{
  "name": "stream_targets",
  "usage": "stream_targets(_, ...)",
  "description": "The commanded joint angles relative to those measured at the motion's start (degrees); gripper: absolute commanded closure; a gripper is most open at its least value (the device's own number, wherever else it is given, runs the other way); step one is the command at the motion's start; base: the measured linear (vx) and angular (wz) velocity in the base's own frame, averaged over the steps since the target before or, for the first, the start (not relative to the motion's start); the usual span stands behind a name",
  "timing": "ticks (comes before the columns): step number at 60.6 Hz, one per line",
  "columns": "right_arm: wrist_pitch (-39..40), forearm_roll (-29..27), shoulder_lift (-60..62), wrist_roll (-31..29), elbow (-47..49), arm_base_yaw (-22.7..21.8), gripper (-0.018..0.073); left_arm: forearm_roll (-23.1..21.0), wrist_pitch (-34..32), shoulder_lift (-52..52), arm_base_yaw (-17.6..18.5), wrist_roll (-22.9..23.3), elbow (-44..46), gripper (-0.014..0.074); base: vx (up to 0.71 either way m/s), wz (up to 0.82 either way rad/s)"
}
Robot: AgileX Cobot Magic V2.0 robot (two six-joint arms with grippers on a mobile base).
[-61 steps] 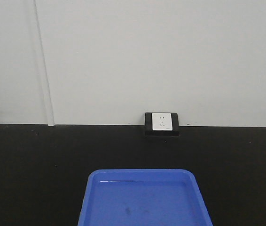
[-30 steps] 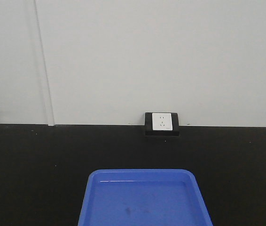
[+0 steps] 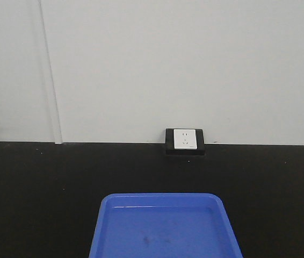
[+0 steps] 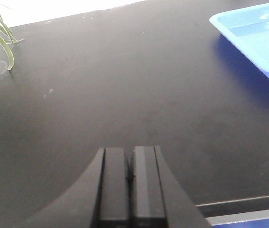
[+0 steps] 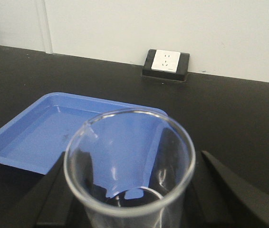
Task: Move beaker to silver tray on left bench
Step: 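Drive the base away from the blue tray holding the beaker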
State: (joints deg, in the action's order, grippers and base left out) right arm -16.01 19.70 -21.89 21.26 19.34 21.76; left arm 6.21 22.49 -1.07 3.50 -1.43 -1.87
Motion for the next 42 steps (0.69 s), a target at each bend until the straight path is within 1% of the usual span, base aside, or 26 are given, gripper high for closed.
stream_targets(1,4.2,0.7,-0.2,-0.4,1.9,-0.1,0.057,-0.1,-4.7,-0.4,0.2,0.1,-1.1,0.0595,-0.01,-0.01)
stream_targets(22,4.2,0.7,-0.2,-0.4,1.9,-0.1,0.057,-0.1,-4.7,-0.4,0.2,0.1,-1.1,0.0595,-0.06,-0.07)
stream_targets(42,4.1,0.7,-0.2,-0.4,1.9,-0.1,0.0571,-0.1,-4.7,-0.4,0.2,0.1,-1.1,0.0595,-0.21,-0.14)
